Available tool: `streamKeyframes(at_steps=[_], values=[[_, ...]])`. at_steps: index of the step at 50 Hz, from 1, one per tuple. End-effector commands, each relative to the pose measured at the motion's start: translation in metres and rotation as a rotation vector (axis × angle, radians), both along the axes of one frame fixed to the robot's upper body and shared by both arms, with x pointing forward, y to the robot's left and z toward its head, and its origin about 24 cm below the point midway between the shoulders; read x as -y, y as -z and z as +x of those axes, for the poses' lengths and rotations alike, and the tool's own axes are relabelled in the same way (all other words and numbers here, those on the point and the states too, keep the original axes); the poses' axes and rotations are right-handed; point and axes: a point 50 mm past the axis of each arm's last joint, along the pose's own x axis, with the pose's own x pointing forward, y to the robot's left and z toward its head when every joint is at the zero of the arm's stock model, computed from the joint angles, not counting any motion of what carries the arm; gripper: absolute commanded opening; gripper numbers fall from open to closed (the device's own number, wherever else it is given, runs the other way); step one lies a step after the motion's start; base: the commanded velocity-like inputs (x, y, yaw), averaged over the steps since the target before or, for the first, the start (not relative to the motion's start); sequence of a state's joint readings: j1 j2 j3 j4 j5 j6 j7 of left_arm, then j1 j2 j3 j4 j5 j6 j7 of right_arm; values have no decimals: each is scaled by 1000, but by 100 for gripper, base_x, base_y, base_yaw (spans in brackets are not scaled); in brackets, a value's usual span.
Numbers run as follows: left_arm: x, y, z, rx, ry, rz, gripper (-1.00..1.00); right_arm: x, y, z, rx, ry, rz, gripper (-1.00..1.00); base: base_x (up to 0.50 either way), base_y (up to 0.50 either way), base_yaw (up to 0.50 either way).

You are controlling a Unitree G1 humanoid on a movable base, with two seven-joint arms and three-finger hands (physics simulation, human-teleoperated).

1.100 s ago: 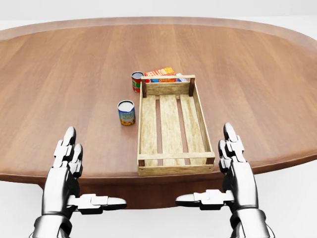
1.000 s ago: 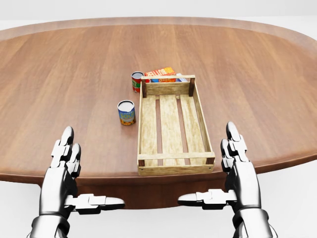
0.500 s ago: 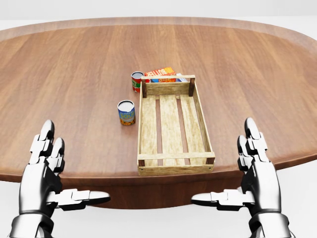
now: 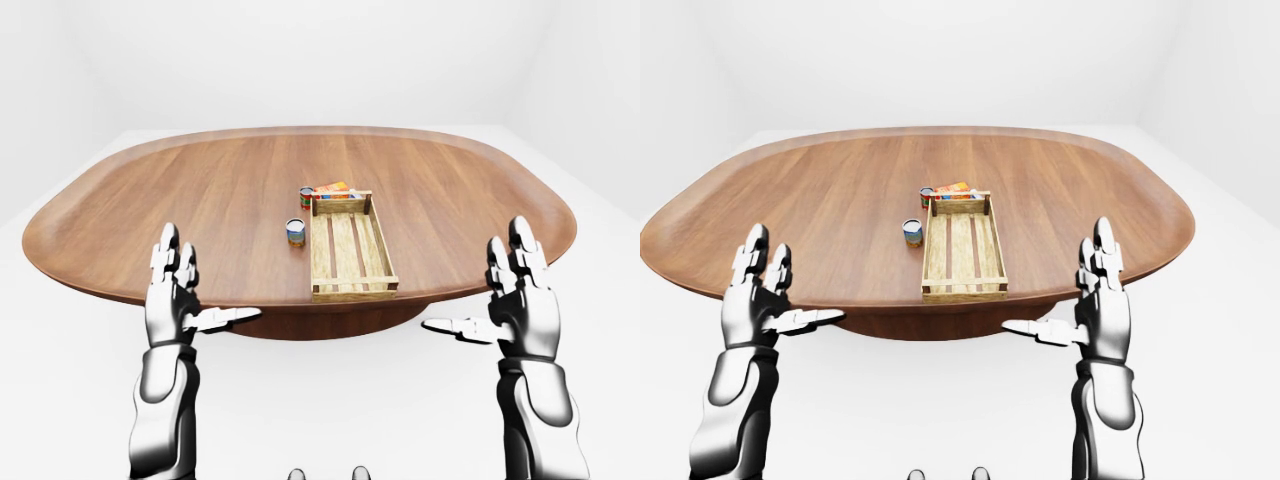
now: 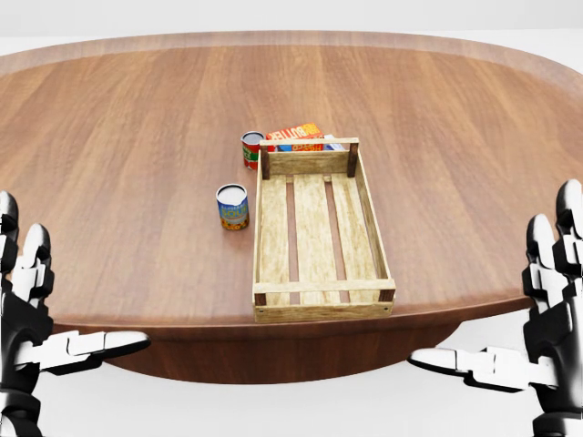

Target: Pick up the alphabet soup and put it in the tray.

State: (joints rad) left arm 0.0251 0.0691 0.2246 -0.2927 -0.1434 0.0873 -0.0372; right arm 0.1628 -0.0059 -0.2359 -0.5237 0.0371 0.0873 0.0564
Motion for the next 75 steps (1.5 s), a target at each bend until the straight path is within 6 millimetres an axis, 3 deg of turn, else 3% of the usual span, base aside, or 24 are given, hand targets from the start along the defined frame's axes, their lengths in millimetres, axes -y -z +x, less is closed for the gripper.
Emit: streamKeyframes(at_steps=[1, 6, 8, 9, 14, 16, 20, 22, 24, 26, 29, 34, 36, 39, 41, 45, 46, 51, 54, 60, 65, 68, 70, 75], values=[[-9, -14, -7, 63, -30, 1, 100, 4, -14, -11, 65, 25, -3, 98, 0, 0, 0], [-10, -35, -11, 152, -36, 18, 100, 4, -17, -13, 80, 21, 5, 98, 0, -17, 0], [-11, -21, -9, 91, -35, 10, 100, 3, -18, -13, 82, 20, 0, 98, 0, -50, 0], [-11, -33, -11, 143, -40, 17, 100, 3, -18, -13, 84, 17, 1, 98, 0, -50, 0], [-11, -20, -9, 90, -33, 3, 100, 2, -19, -14, 90, 13, 1, 98, 0, -50, 0], [-12, -38, -12, 169, -35, 11, 100, 2, -19, -15, 90, 14, 9, 98, 0, -47, 0], [-13, -20, -9, 91, -37, -2, 100, 2, -19, -14, 92, 9, 17, 98, 0, -3, 0], [-14, -38, -11, 169, -44, 9, 100, 2, -18, -13, 89, 2, 24, 98, 0, 0, 0], [-13, -25, -10, 114, -40, 1, 100, 1, -15, -10, 73, -3, 10, 98, 0, 0, 0], [-12, -38, -11, 165, -41, 16, 100, 0, -14, -9, 64, -6, -1, 98, 16, -3, 0], [-12, -20, -7, 89, -37, 3, 100, -1, -14, -8, 62, -11, -2, 98, 50, -8, 0], [-11, -41, -10, 179, -42, 16, 100, 0, -15, -9, 68, -11, 3, 98, 50, -2, 0], [-11, -22, -7, 98, -37, 4, 100, 0, -15, -8, 67, -11, 1, 98, 50, -2, 0], [-10, -38, -9, 166, -41, 15, 100, -2, -11, -8, 54, -29, 14, 98, 50, -1, 0], [-11, -18, -7, 80, -36, 1, 100, -2, -11, -8, 52, -28, 13, 98, 50, 0, 0], [-11, -39, -10, 172, -42, 15, 100, -2, -13, -9, 61, -24, 7, 98, 50, 0, 0], [-11, -22, -8, 96, -39, 0, 100, -2, -14, -9, 64, -25, 3, 98, 50, 0, 0], [-9, -15, -8, 68, -33, 4, 100, -2, -15, -9, 67, -23, 0, 98, 50, 0, 0], [-10, -39, -11, 168, -39, 20, 100, -3, -14, -9, 64, -24, -5, 98, 50, 0, 0], [-11, -39, -12, 172, -44, 19, 100, -6, -11, -7, 46, -38, -10, 98, 50, 0, 0], [-11, -19, -10, 86, -39, 5, 100, -6, -12, -7, 51, -36, -13, 98, 50, 0, 0], [-11, -38, -12, 166, -43, 17, 100, -6, -11, -7, 48, -36, -13, 98, 50, 0, 0], [-11, -24, -10, 106, -39, 7, 100, -6, -12, -8, 51, -36, -17, 98, 50, 0, 0], [-12, -33, -11, 143, -42, 13, 100, -7, -12, -7, 51, -39, -19, 98, 50, 0, 0]])
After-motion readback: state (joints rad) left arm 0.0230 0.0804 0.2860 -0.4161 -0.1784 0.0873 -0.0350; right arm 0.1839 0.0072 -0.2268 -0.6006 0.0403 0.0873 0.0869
